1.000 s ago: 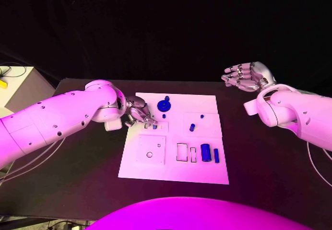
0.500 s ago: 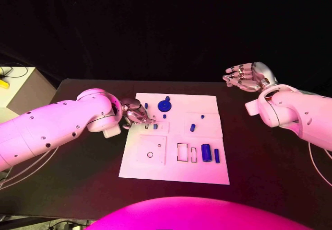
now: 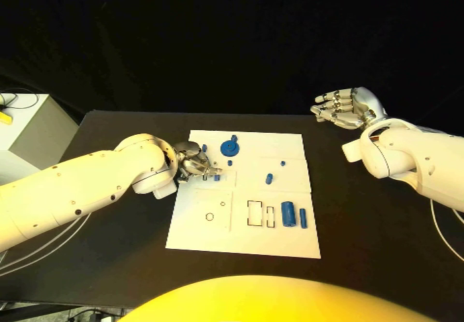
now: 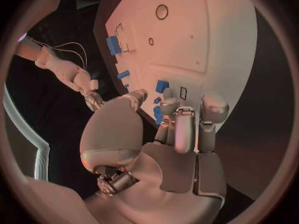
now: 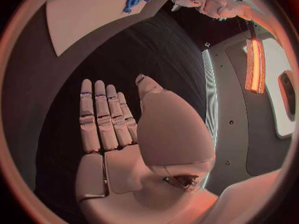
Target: Assemble the parts on the task board
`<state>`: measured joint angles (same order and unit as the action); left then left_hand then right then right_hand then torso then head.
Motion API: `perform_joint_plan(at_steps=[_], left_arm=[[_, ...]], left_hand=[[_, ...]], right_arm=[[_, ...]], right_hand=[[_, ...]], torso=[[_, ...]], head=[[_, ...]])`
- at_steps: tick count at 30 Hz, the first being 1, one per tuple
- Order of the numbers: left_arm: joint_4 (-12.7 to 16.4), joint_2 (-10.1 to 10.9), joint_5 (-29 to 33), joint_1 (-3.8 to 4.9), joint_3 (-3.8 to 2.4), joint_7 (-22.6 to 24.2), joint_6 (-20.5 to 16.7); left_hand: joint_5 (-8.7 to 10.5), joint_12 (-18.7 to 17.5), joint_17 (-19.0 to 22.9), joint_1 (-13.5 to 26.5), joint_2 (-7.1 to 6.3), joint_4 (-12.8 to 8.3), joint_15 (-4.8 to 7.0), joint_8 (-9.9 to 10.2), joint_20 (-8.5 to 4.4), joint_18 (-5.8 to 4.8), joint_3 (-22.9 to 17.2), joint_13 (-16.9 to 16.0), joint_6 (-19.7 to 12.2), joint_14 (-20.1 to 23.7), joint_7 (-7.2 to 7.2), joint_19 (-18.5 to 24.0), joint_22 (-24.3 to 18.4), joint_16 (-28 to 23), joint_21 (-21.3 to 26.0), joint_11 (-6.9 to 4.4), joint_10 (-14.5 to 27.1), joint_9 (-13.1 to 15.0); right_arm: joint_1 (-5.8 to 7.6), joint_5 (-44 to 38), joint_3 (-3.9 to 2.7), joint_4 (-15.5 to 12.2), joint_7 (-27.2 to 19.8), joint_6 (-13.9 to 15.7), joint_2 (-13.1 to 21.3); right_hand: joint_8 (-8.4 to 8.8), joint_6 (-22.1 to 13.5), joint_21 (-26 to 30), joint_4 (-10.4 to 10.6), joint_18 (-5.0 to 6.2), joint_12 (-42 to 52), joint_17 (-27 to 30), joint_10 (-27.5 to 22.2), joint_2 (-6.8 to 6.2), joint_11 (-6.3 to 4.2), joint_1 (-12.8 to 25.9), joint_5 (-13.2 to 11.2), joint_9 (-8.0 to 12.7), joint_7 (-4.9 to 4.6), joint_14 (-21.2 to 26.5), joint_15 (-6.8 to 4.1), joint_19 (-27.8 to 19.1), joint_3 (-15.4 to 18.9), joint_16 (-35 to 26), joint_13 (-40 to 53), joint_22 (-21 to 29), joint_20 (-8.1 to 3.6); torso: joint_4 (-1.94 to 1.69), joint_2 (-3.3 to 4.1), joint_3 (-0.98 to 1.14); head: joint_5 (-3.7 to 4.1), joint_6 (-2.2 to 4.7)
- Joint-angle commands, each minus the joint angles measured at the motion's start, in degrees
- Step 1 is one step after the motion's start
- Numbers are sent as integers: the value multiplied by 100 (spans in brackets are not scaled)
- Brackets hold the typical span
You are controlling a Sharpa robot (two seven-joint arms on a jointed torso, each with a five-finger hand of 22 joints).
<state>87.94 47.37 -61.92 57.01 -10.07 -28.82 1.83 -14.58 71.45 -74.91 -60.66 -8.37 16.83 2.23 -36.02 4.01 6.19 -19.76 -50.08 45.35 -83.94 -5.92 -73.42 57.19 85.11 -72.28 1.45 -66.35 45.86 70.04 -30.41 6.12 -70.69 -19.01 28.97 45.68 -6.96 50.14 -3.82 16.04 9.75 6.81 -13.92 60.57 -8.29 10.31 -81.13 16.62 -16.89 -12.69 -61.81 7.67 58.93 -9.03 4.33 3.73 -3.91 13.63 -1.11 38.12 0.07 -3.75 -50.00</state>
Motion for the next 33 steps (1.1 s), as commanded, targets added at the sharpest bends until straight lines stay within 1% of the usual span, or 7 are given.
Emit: perform_joint_plan(at_steps=[1,7,11,16,22,25,33], left_arm=[[-45,-52,-189,-11,8,-31,48],[-134,-156,-243,-16,43,-47,141],[-176,-208,-281,-18,54,-51,150],[-204,-238,-308,-19,59,-66,186],[-205,-263,-300,-20,60,-75,231],[-204,-271,-295,-20,60,-77,274],[-207,-269,-295,-20,61,-82,412]], left_hand=[[29,9,-776,33,7,-3,-19,-43,-4,42,53,7,50,-318,27,-28,-9,23,-20,7,23,1],[17,3,-765,-8,17,-11,-9,-87,-12,47,56,24,75,-312,42,-17,-28,16,-8,-7,41,10],[7,3,-760,-50,21,-15,-2,-116,-18,47,55,30,82,-309,50,-14,-30,14,-6,-15,50,16],[-8,9,-760,-147,37,-20,12,-182,-32,47,48,31,98,-308,69,-14,-30,15,-4,-31,58,29],[-16,20,-762,-281,39,-24,29,-259,-47,46,36,25,108,-307,91,-15,-27,18,-3,-51,59,44],[-21,30,-767,-401,46,-29,45,-338,-59,45,17,21,126,-310,116,-18,-20,24,-5,-71,57,61],[-27,45,-771,-616,64,-33,70,-440,-80,43,-52,13,114,-311,146,-21,-12,30,-6,-99,52,69]], right_arm=[[-4,-30,-1,-13,-43,-27,-7],[-4,-30,-1,-17,-42,-32,-10],[-5,-29,-1,-18,-42,-36,-11],[-5,-28,-1,-21,-40,-38,-7],[-5,-27,0,-20,-39,-42,-10],[-5,-27,0,-20,-40,-44,-13],[-5,-26,0,-16,-39,-45,-12]], right_hand=[[24,36,-18,-6,82,-21,5,46,2,0,77,31,7,-131,-41,6,11,-31,-33,-7,8,31],[24,36,-18,-6,82,-21,5,46,2,0,77,31,7,-131,-41,6,11,-31,-33,-7,8,31],[24,36,-18,-6,82,-21,5,46,2,0,77,31,7,-131,-41,6,11,-31,-33,-7,8,31],[24,36,-18,-6,82,-21,5,46,2,0,77,31,7,-131,-41,6,11,-31,-33,-7,8,31],[24,36,-18,-6,82,-21,5,46,2,0,77,31,7,-131,-41,6,11,-31,-33,-7,8,31],[24,36,-18,-6,82,-21,5,46,2,0,77,31,7,-131,-41,6,11,-31,-33,-7,8,31],[24,36,-18,-6,82,-21,5,46,2,0,77,31,7,-131,-41,6,11,-31,-33,-7,8,31]], torso=[[-4,0,4],[0,6,-6],[7,3,-5],[0,2,3],[-6,-1,2],[-4,0,3],[-4,-3,1]], head=[[4,0],[15,0],[10,0],[30,0],[35,0],[36,0],[38,0]])
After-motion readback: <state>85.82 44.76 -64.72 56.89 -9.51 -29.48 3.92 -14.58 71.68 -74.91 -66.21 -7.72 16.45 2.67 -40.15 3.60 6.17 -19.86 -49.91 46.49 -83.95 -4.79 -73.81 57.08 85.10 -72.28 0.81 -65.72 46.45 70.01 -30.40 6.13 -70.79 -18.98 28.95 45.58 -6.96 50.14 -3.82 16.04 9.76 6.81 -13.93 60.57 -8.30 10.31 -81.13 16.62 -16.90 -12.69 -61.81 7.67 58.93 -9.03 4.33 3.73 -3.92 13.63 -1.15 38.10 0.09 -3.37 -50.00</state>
